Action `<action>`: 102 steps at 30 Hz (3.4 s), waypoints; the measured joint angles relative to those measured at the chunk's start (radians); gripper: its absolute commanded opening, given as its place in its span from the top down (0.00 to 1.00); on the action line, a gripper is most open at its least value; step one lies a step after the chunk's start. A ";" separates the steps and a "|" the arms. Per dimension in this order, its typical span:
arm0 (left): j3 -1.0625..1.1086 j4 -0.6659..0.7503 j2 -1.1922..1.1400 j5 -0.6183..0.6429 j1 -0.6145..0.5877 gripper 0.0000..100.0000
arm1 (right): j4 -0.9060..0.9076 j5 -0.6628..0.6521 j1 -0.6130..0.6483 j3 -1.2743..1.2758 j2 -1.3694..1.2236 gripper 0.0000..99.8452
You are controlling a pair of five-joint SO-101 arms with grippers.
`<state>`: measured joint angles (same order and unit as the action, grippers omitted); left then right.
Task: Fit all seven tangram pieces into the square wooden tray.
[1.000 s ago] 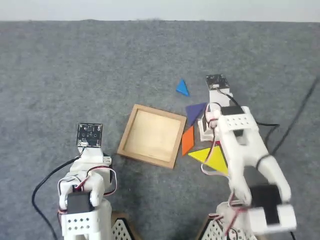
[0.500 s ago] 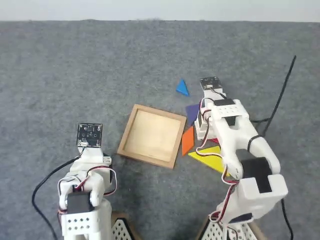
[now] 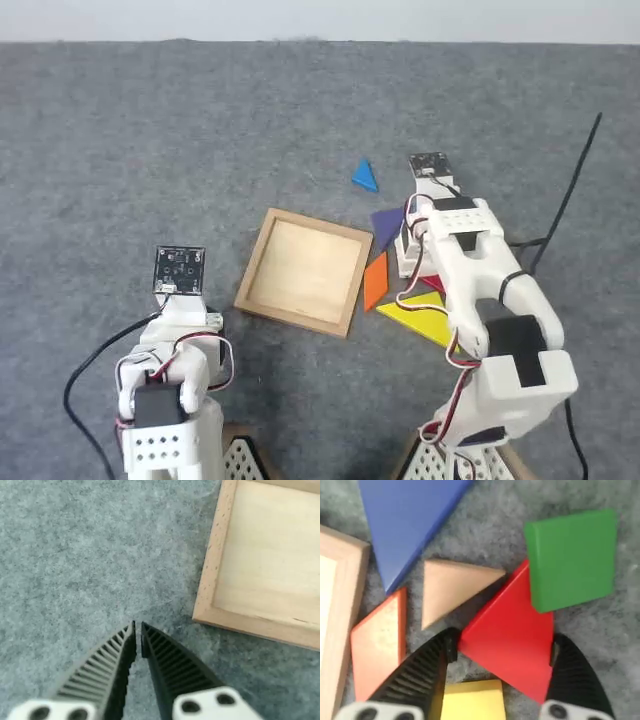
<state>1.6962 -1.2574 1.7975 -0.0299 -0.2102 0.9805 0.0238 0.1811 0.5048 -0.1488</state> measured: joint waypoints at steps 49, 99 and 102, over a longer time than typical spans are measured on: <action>0.000 0.000 0.000 0.000 0.000 0.98 | 0.183 -0.374 0.493 -0.509 -0.109 0.80; 0.000 0.000 0.000 0.000 0.000 0.98 | -0.038 -0.288 0.439 -0.315 -0.089 0.80; 0.000 0.000 0.000 0.000 0.000 0.98 | -0.095 -0.284 0.479 -0.186 0.037 0.80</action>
<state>1.6962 -1.2574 1.7975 -0.0299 -0.2102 0.8853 -0.2601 0.6598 0.3191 -0.1120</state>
